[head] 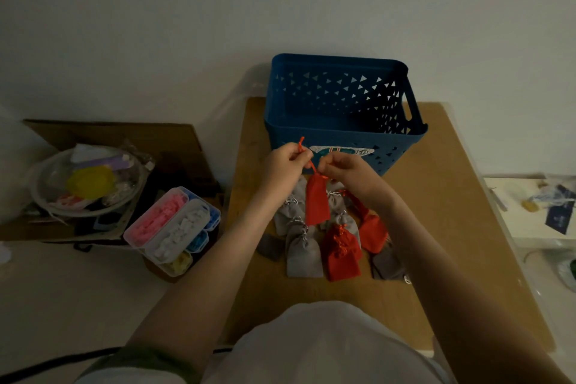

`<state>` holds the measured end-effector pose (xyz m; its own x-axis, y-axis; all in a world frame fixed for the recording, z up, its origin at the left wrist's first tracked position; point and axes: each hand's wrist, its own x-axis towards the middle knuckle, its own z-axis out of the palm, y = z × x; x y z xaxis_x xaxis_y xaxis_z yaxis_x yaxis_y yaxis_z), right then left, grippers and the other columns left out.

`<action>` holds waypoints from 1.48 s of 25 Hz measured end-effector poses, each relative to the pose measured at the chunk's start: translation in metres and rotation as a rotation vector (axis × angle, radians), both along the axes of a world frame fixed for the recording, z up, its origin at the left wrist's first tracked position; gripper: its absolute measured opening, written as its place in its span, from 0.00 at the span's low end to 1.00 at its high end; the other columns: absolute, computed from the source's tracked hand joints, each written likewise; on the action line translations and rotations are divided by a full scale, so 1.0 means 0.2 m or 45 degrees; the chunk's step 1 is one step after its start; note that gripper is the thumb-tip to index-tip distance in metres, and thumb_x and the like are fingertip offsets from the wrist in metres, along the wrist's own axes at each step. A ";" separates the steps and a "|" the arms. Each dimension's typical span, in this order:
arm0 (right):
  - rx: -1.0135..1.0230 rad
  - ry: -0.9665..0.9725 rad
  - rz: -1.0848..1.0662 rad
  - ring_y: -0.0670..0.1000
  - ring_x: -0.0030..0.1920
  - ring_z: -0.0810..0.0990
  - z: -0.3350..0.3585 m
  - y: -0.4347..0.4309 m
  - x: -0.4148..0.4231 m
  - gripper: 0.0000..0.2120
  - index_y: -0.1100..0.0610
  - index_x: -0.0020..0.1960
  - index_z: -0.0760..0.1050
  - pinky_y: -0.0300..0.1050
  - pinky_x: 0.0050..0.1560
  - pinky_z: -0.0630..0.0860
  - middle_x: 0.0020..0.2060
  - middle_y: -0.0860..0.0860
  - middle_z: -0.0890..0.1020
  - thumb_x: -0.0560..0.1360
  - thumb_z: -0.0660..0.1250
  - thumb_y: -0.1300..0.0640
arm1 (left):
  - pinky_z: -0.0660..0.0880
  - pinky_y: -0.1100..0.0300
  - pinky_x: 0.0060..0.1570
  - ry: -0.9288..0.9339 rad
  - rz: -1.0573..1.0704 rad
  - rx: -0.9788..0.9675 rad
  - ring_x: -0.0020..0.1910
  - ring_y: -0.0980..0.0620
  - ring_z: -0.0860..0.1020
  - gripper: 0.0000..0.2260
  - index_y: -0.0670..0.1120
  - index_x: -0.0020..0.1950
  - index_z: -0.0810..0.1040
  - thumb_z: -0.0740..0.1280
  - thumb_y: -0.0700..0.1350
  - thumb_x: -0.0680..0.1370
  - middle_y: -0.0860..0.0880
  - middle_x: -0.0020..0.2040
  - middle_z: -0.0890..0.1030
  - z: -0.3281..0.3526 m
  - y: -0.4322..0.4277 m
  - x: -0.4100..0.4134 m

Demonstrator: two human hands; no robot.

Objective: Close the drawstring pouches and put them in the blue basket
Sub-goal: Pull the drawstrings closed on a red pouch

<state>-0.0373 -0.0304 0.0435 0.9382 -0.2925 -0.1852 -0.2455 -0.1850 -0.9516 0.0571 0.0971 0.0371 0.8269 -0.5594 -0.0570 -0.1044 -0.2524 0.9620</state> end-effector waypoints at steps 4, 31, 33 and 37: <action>0.096 -0.024 -0.013 0.42 0.39 0.79 0.01 0.02 0.00 0.03 0.61 0.49 0.76 0.34 0.43 0.74 0.40 0.52 0.80 0.77 0.66 0.61 | 0.72 0.61 0.37 0.078 -0.062 -0.071 0.32 0.57 0.76 0.06 0.50 0.43 0.78 0.65 0.43 0.78 0.51 0.37 0.81 0.02 0.02 0.01; 0.386 -0.255 0.200 0.42 0.30 0.71 0.14 0.05 -0.07 0.05 0.62 0.43 0.72 0.33 0.34 0.69 0.30 0.46 0.75 0.77 0.62 0.67 | 0.74 0.63 0.44 0.092 -0.076 -0.270 0.41 0.56 0.78 0.06 0.51 0.47 0.78 0.67 0.40 0.76 0.51 0.40 0.80 0.14 0.04 -0.01; 0.416 -0.295 0.056 0.42 0.30 0.75 0.13 0.06 -0.08 0.05 0.63 0.45 0.73 0.32 0.34 0.71 0.31 0.47 0.78 0.78 0.61 0.68 | 0.75 0.61 0.48 -0.028 -0.087 -0.110 0.46 0.55 0.80 0.03 0.50 0.46 0.80 0.67 0.43 0.77 0.52 0.43 0.81 0.10 0.03 -0.03; 0.443 -0.345 -0.160 0.47 0.33 0.76 0.09 0.07 -0.07 0.06 0.65 0.48 0.75 0.38 0.35 0.72 0.35 0.54 0.79 0.76 0.65 0.61 | 0.71 0.62 0.43 -0.112 -0.101 0.069 0.44 0.55 0.79 0.10 0.46 0.49 0.81 0.62 0.48 0.80 0.52 0.42 0.81 0.08 0.01 -0.08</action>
<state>-0.0509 -0.0160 0.0624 0.9276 -0.3708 -0.0451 0.0211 0.1726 -0.9848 0.0407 0.0989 0.0537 0.7831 -0.6216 -0.0181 -0.2095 -0.2912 0.9334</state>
